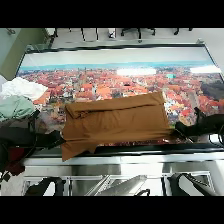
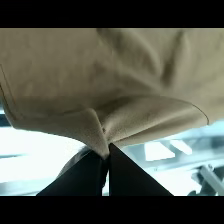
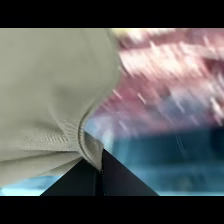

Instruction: Fold the shirts.

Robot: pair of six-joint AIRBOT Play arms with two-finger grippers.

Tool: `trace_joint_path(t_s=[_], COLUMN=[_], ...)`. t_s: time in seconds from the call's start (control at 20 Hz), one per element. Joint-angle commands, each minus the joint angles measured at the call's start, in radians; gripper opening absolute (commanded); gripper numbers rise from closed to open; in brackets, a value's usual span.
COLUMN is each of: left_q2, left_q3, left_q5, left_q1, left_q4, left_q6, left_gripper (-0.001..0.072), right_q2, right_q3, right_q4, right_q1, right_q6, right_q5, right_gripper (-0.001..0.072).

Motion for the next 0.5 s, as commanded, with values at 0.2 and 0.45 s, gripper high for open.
trace_joint_path(t_s=[0.2,0.45], left_q2=[-0.379,-0.692], left_q3=[0.347,0.576], left_q5=[-0.277,-0.395], left_q1=[-0.098,-0.168], left_q4=[-0.046,-0.045], left_q6=[0.011,0.011], left_gripper=[0.0013,0.0013], right_q2=[-0.222,-0.522], right_q3=[0.285,0.538], right_q4=[0.253,0.251], right_q1=[0.131,0.217], right_q6=[-0.225,-0.264], right_q5=[0.267,0.34], right_gripper=[0.0021,0.0021])
